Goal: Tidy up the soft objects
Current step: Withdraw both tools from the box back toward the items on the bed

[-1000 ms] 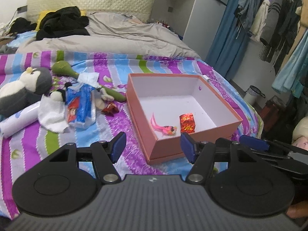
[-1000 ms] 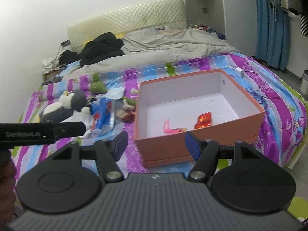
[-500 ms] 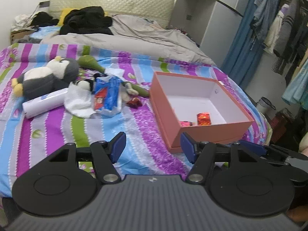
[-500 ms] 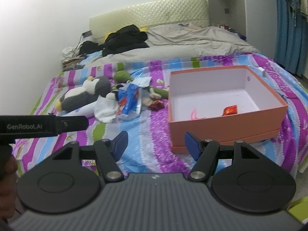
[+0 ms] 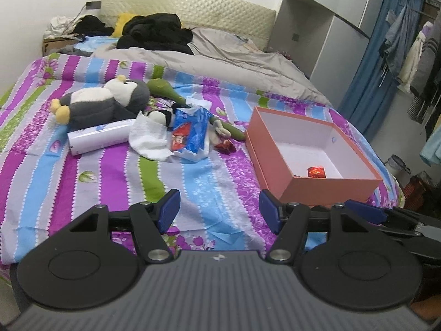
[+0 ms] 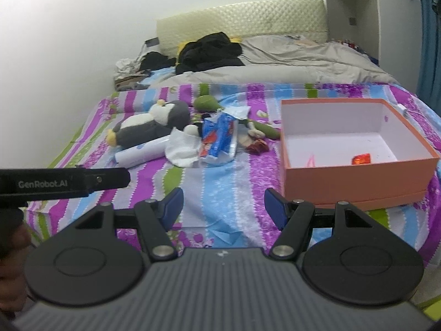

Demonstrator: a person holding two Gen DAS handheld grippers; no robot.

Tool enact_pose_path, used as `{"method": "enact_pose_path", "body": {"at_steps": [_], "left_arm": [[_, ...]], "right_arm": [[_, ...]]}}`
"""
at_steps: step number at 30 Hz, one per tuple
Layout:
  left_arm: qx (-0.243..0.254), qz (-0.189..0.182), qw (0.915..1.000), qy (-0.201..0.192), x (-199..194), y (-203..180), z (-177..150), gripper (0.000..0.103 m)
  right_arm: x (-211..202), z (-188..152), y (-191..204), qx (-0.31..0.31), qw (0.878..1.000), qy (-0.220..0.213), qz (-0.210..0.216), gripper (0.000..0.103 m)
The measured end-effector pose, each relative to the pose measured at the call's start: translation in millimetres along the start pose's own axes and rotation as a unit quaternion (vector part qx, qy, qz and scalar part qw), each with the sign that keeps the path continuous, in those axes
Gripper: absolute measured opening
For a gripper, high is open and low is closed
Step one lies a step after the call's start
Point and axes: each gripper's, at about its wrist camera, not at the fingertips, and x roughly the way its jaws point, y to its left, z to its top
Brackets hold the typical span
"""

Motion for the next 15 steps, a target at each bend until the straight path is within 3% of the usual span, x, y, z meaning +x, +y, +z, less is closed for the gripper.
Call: {"method": "enact_pose_path", "body": {"at_steps": [6, 15], "left_arm": [[-0.014, 0.016, 0.9997, -0.012, -10.7, 22.2, -7.5, 0.074], [-0.043, 0.038, 0.9983, 0.009, 5.3, 56.0, -20.0, 0.074]], "right_arm": [[11.7, -7.4, 16.7, -0.007, 1.000, 0.016, 0.013, 0.067], [36.9, -18.5, 22.4, -0.006, 0.999, 0.043, 0.012, 0.067]]}}
